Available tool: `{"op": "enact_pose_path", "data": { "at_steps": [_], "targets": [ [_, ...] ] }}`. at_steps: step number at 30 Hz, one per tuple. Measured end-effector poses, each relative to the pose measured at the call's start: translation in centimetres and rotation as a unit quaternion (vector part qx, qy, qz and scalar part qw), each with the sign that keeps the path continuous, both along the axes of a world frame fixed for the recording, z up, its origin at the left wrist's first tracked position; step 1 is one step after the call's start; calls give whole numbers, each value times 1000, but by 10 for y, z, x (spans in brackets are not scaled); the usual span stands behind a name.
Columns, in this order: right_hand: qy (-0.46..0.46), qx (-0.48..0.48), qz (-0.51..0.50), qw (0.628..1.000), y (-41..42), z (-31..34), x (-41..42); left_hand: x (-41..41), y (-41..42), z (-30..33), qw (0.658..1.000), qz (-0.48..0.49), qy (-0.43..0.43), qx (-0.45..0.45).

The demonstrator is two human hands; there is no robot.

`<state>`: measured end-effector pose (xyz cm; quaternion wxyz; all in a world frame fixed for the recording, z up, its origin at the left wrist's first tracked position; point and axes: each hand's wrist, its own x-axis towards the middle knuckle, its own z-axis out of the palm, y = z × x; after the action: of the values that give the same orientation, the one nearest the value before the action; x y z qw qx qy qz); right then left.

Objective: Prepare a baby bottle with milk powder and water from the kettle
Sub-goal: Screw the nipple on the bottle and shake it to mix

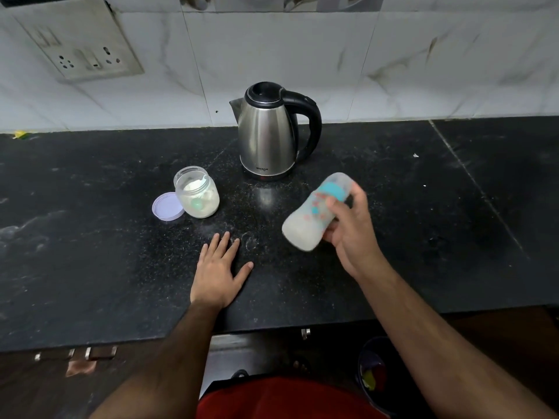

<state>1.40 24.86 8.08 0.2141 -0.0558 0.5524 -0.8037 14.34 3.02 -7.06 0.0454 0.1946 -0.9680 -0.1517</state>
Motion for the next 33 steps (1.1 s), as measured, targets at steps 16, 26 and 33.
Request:
{"op": "enact_pose_path", "data": {
  "at_steps": [16, 26, 33],
  "targets": [
    [46, 105, 182, 977, 7, -6, 6, 0, 0, -2, 1000, 1, 0, -1],
    [47, 86, 177, 979, 9, -9, 7, 1, 0, -1, 1000, 2, 0, 0],
    [11, 36, 28, 999, 6, -4, 1, 1, 0, -1, 1000, 1, 0, 0]
  ]
}}
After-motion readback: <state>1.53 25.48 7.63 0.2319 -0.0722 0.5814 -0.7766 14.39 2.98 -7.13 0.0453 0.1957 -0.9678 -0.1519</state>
